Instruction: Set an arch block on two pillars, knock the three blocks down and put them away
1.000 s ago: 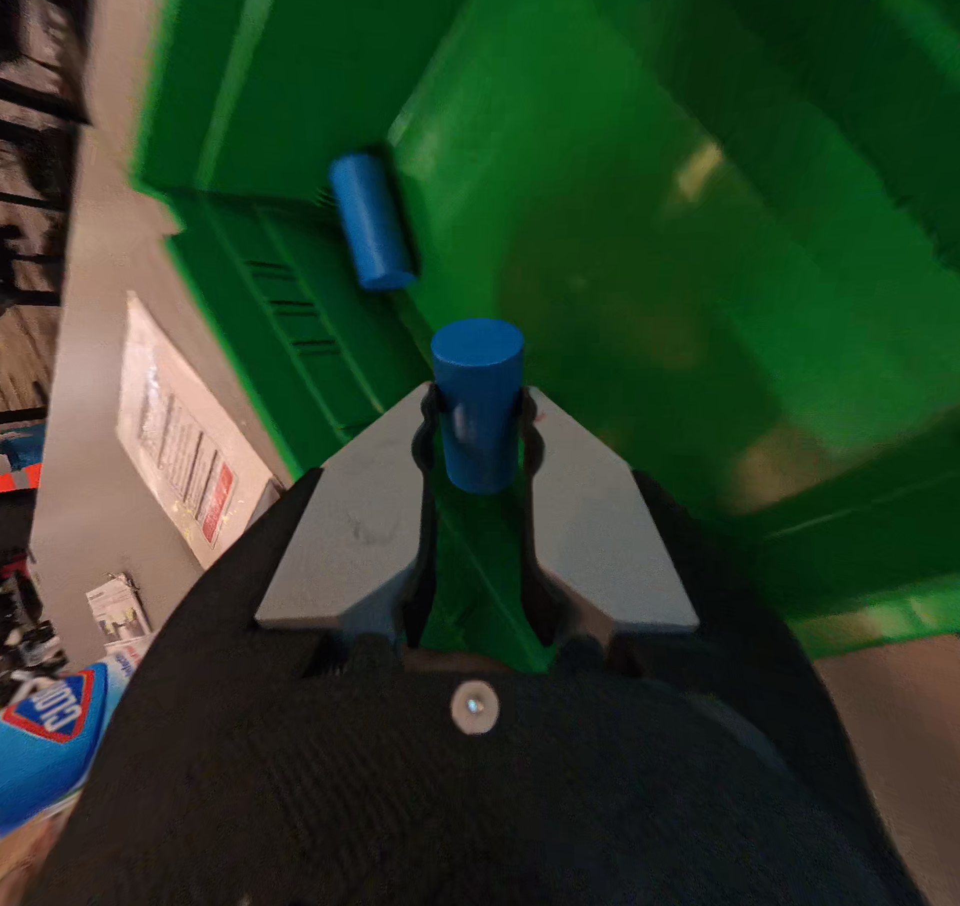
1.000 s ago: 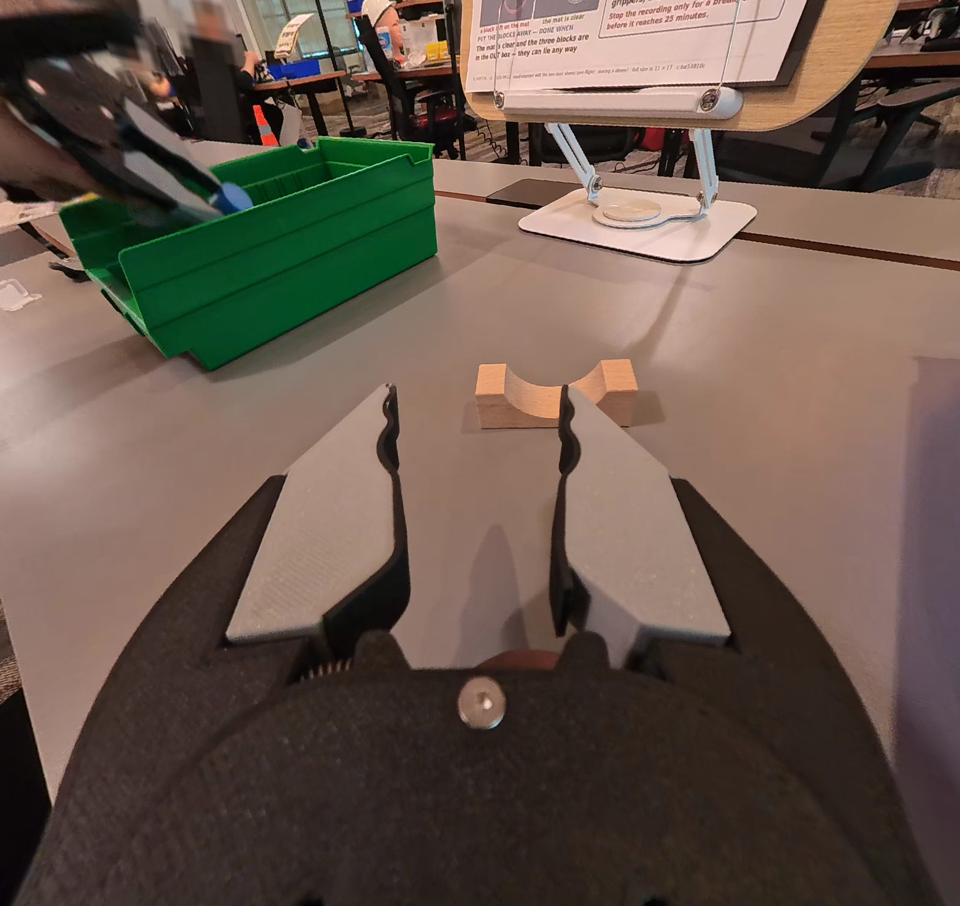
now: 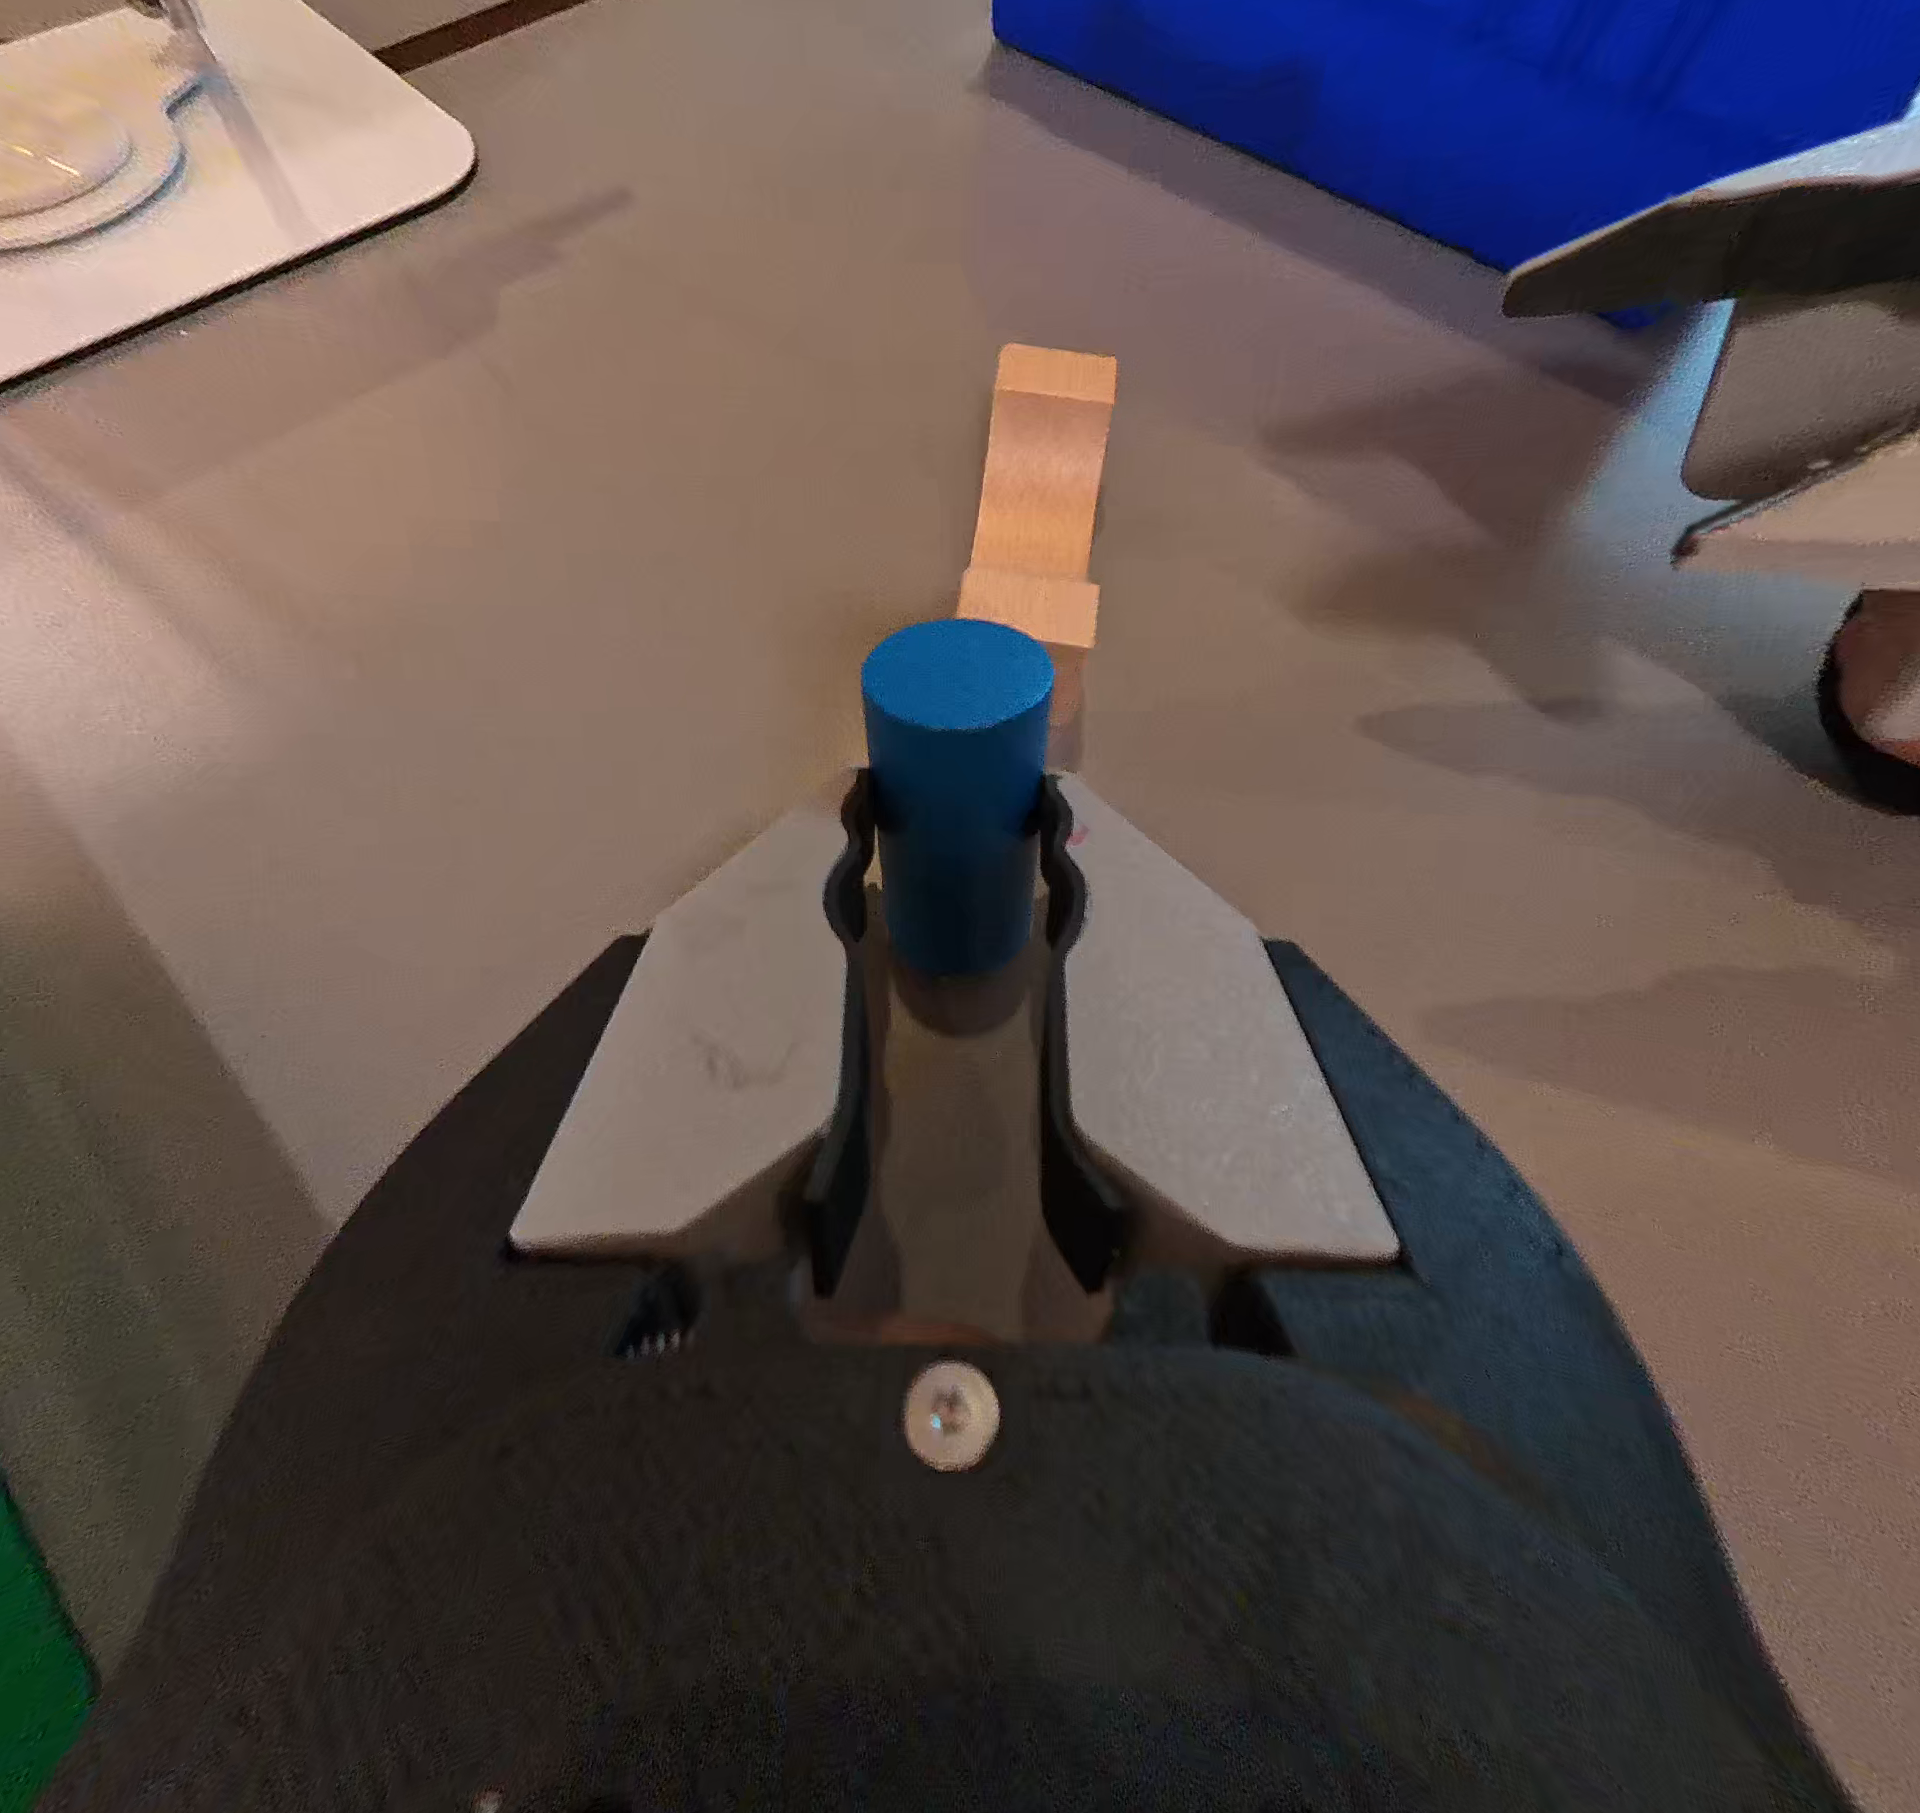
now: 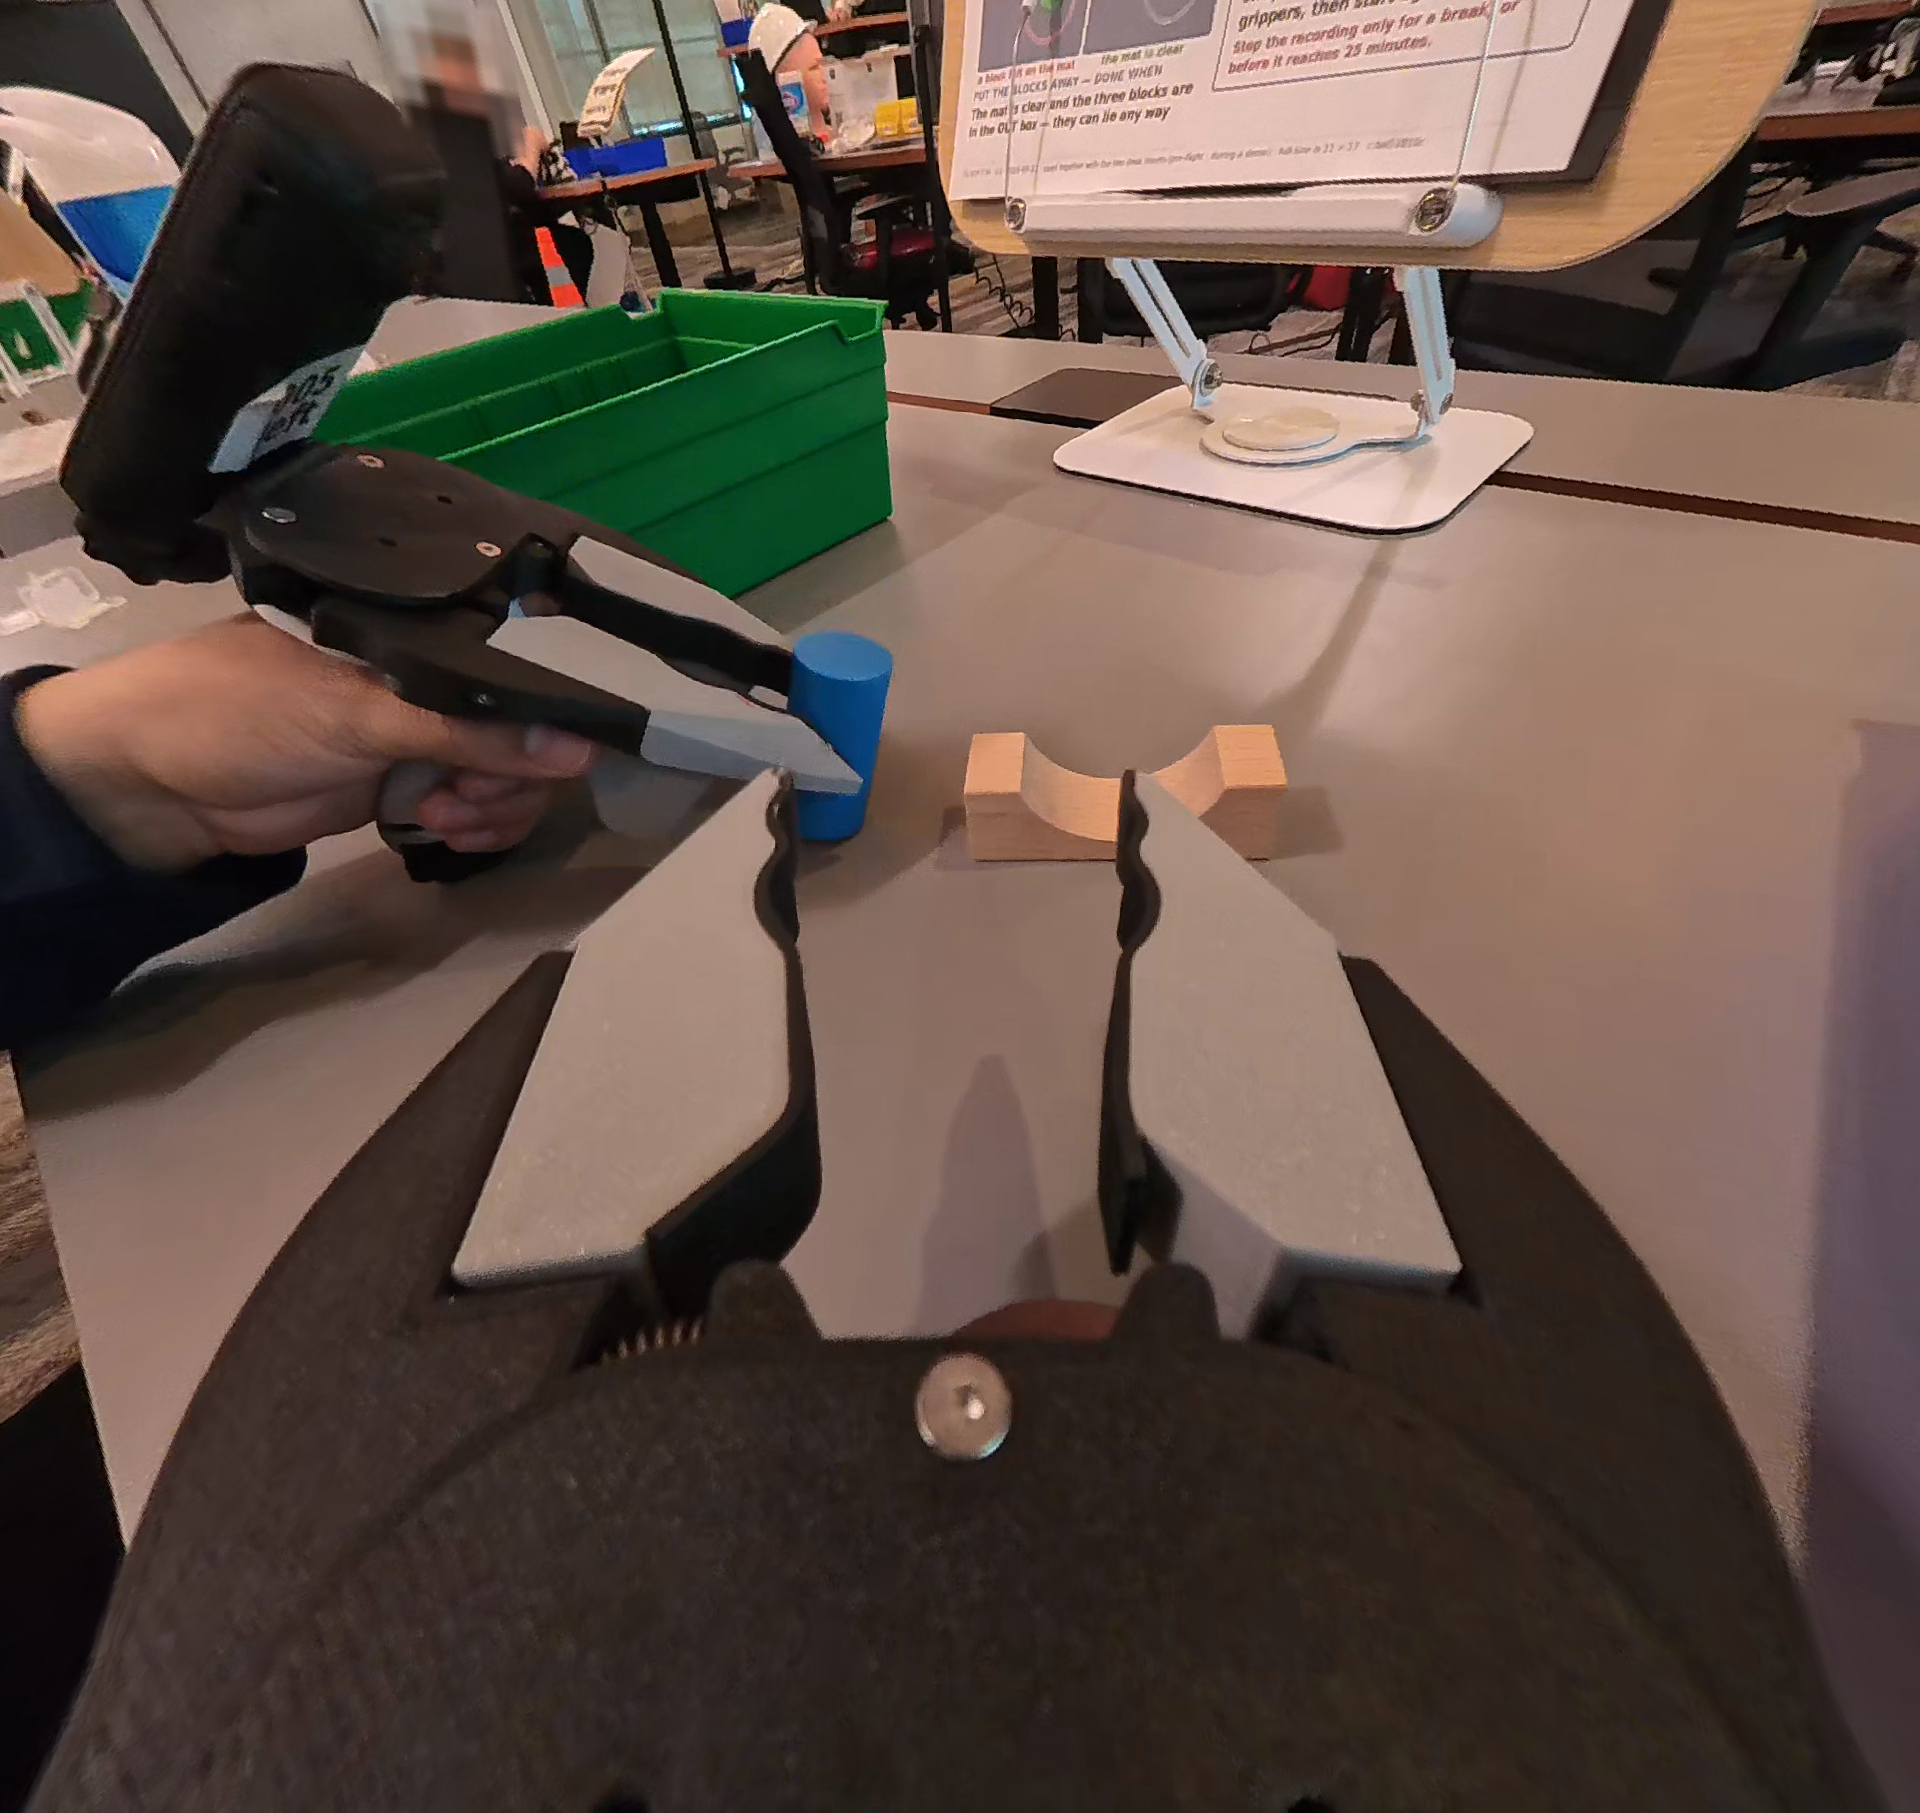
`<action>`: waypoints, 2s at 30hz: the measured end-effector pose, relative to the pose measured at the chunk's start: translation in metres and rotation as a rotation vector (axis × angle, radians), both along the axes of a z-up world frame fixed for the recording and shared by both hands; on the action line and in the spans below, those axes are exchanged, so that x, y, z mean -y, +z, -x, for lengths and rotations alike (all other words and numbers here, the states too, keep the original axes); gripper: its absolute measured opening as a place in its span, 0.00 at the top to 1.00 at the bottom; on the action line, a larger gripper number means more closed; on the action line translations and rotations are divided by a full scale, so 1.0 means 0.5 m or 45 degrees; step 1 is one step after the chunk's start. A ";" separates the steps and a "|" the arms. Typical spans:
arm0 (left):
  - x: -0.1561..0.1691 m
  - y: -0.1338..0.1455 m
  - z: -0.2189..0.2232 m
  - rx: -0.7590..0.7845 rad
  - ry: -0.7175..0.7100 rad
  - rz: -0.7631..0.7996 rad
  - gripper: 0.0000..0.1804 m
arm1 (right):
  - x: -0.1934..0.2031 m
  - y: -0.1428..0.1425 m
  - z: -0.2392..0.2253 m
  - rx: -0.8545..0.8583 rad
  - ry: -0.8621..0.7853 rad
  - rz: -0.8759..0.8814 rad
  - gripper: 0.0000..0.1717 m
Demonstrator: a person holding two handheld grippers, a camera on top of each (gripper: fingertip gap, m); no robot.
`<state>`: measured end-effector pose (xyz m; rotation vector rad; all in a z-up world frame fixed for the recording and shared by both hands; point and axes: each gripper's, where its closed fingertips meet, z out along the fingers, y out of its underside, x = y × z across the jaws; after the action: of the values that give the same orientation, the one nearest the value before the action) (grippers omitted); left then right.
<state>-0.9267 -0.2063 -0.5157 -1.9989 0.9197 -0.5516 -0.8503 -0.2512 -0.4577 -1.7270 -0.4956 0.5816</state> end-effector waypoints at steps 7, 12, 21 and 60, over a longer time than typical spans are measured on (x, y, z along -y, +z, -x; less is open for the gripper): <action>0.022 -0.017 0.020 -0.051 -0.050 0.054 0.83 | 0.007 -0.014 0.022 0.012 0.082 0.051 0.64; 0.042 -0.029 0.016 -0.141 -0.123 0.019 0.84 | 0.013 -0.018 0.045 0.020 0.145 0.068 0.65; 0.088 -0.029 -0.064 -0.143 -0.286 0.010 0.84 | -0.014 -0.055 0.116 0.157 0.187 0.180 0.67; -0.349 0.038 0.601 -0.813 0.698 0.132 0.72 | -0.067 -0.094 -0.020 0.353 -0.066 0.234 0.82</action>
<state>-1.2270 -0.0320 -0.4969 -2.4411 0.6465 0.3747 -0.8402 -0.2176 -0.5049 -2.0030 -0.6045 0.3596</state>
